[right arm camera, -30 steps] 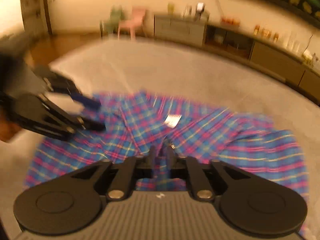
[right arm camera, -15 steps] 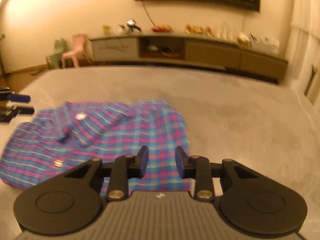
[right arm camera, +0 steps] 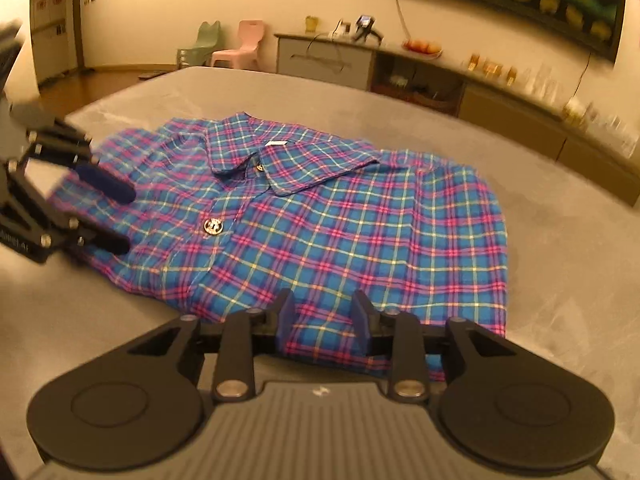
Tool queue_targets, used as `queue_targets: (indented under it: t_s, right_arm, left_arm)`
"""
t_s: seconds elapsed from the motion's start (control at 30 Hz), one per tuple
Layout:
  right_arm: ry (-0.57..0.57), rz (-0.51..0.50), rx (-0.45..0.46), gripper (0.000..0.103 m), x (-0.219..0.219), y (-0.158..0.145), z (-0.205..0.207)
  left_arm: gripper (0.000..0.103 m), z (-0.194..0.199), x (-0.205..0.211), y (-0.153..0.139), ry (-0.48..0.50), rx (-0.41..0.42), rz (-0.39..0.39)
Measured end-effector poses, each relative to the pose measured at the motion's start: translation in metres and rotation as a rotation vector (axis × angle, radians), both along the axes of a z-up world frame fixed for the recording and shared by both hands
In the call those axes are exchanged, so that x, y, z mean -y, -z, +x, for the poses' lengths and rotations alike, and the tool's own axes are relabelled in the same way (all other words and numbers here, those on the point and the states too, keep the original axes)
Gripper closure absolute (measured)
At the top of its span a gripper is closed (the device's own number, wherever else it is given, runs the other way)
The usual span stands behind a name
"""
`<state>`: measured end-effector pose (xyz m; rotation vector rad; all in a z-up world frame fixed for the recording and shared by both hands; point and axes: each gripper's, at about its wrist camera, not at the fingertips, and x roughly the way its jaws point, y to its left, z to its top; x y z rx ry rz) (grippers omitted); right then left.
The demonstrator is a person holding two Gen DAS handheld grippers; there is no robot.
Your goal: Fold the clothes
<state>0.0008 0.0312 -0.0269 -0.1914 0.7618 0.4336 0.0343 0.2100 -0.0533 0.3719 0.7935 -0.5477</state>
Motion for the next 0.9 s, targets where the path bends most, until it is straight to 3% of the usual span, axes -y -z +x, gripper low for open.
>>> queue_targets:
  t_s: [0.07,0.1,0.23,0.3,0.33,0.37,0.63,0.7,0.73,0.83,0.9]
  right_arm:
    - [-0.002,0.024,-0.013,0.065,0.008,0.007,-0.004]
    - [-0.001,0.026,-0.004,0.065,0.01,0.01,-0.008]
    - [0.06,-0.009,0.033,0.065,0.0,0.015,-0.014]
    - [0.108,-0.056,0.068,0.061,-0.01,0.018,-0.016]
    - [0.13,-0.071,0.085,0.053,-0.014,0.02,-0.013]
    - [0.157,-0.084,0.103,0.044,-0.016,0.023,-0.006]
    - [0.158,-0.039,0.089,0.043,0.028,0.028,0.072]
    - [0.17,-0.031,0.053,0.059,0.04,0.017,0.082]
    - [0.187,-0.024,0.047,0.071,0.046,0.01,0.085]
    - [0.237,0.074,0.034,0.071,0.065,0.0,0.087]
    - [0.284,0.059,-0.022,0.074,0.075,0.018,0.093]
  left_arm:
    - [0.047,0.008,-0.002,0.001,-0.041,0.013,0.008]
    - [0.04,0.012,-0.004,0.002,-0.061,0.02,0.011]
    - [0.038,0.029,-0.008,0.004,-0.143,0.047,0.026]
    - [0.038,0.037,-0.011,0.005,-0.184,0.06,0.034]
    - [0.039,0.041,-0.012,0.005,-0.204,0.067,0.038]
    - [0.04,0.047,-0.012,0.005,-0.219,0.067,0.033]
    - [0.043,0.093,-0.001,-0.009,-0.285,0.032,-0.086]
    - [0.043,0.088,-0.004,-0.018,-0.28,0.047,-0.146]
    - [0.043,0.087,-0.007,-0.02,-0.288,0.052,-0.162]
    - [0.043,0.096,-0.015,-0.005,-0.333,-0.003,-0.172]
    - [0.038,0.104,-0.018,0.009,-0.364,-0.037,-0.174]
